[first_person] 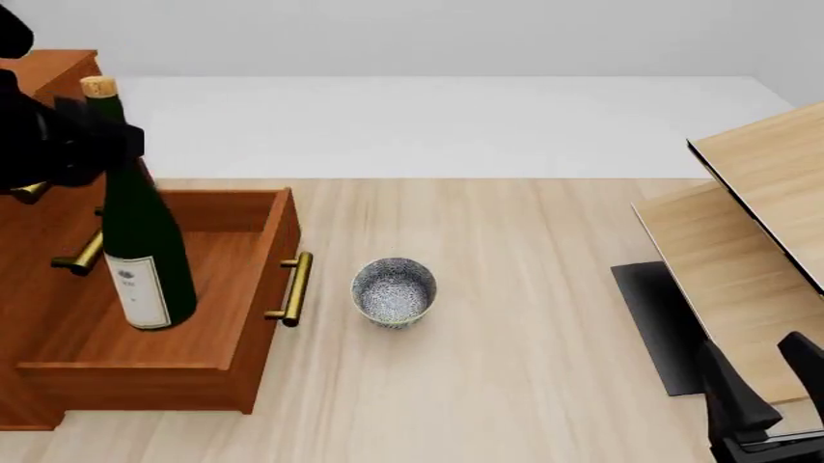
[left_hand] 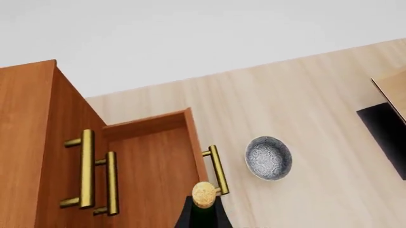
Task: Put the wine bottle in the bottom drawer of the cabinet.
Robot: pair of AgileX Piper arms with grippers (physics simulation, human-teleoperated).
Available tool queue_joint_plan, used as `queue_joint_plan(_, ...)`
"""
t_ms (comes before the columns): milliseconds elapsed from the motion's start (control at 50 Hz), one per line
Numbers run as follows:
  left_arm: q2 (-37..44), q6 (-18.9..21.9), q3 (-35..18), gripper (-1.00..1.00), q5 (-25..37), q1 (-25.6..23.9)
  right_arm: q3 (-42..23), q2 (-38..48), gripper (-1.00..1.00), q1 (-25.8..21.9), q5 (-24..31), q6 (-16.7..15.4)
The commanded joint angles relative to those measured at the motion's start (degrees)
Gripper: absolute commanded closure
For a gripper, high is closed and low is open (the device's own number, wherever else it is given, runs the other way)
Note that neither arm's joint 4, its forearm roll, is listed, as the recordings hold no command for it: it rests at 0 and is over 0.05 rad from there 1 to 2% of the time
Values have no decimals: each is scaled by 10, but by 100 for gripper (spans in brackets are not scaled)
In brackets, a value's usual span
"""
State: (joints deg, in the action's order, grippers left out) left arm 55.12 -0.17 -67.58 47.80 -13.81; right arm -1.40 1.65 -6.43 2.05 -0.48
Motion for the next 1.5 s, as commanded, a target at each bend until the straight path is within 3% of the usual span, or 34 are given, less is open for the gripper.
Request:
queue_joint_plan(20, -17, 3, 29, 100, -16, 19, 0, -3, -100, 0, 2, -1)
queue_joint_plan(260, -6, -12, 53, 100, -42, 12, 0, -2, -100, 0, 1, -1)
queue_joint_plan(1000, -9, -5, 132, 100, -87, 33, 0, -3, -100, 2, 2, -1)
queue_joint_plan(1500, 12, -1, 132, 100, -111, 44, 1, -2, -100, 5, -1, 1)
